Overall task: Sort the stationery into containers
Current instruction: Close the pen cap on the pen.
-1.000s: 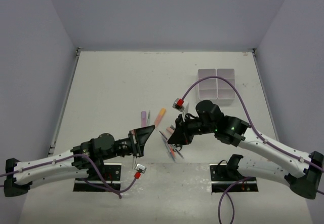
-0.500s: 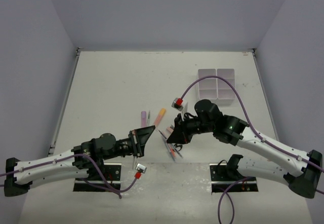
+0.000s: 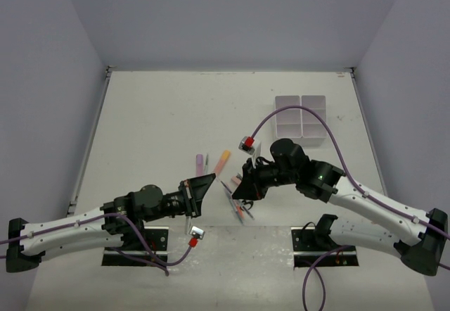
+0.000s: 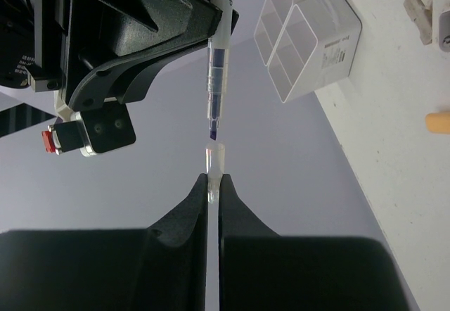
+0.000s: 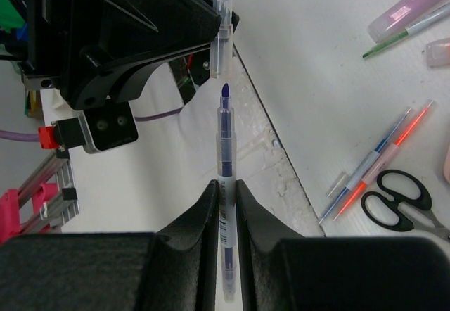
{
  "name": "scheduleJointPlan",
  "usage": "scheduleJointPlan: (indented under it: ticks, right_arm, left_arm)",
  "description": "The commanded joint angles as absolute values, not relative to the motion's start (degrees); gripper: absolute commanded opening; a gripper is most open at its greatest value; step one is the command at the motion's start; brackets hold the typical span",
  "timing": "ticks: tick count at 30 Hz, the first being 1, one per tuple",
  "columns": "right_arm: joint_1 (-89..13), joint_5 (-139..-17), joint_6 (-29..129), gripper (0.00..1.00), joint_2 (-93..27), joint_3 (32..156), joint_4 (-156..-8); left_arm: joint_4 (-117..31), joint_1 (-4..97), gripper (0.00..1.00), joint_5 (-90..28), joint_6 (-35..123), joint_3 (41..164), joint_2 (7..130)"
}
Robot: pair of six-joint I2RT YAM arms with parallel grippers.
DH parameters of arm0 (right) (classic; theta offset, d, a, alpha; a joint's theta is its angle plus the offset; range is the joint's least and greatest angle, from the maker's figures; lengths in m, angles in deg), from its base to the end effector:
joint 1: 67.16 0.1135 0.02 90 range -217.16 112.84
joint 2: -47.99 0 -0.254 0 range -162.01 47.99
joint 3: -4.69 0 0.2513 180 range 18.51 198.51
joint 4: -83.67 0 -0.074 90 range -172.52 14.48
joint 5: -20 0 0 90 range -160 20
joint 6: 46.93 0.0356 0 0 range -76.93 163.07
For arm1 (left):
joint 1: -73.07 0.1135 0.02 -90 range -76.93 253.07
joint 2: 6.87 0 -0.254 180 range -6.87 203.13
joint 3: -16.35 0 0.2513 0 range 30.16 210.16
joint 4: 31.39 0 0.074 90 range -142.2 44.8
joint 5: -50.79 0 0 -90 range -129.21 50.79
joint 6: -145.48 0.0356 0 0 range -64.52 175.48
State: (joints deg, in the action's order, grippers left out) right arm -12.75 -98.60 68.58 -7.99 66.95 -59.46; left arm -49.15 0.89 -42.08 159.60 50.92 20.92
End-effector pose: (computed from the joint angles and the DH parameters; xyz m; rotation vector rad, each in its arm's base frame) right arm 0.1132 0.1874 0.2980 -0.9038 2.1580 1.3007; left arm 0.0483 -0.1445 0.2407 1.7814 0.0944 0.4476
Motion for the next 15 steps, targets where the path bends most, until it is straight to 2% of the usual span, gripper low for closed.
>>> scheduleJointPlan:
  ticks: [1, 15]
  right_arm:
    - [-12.67, -98.50, 68.30, 0.00, -7.65, 66.62, -60.75]
    - [-12.71, -97.87, 67.86, 0.00, -8.22, 67.11, -60.68]
  left_arm:
    - [-47.39, 0.47, 0.00, -43.04, 159.39, 52.11, 21.08]
    - [-47.45, 0.51, 0.00, -42.90, 159.28, 52.14, 21.65]
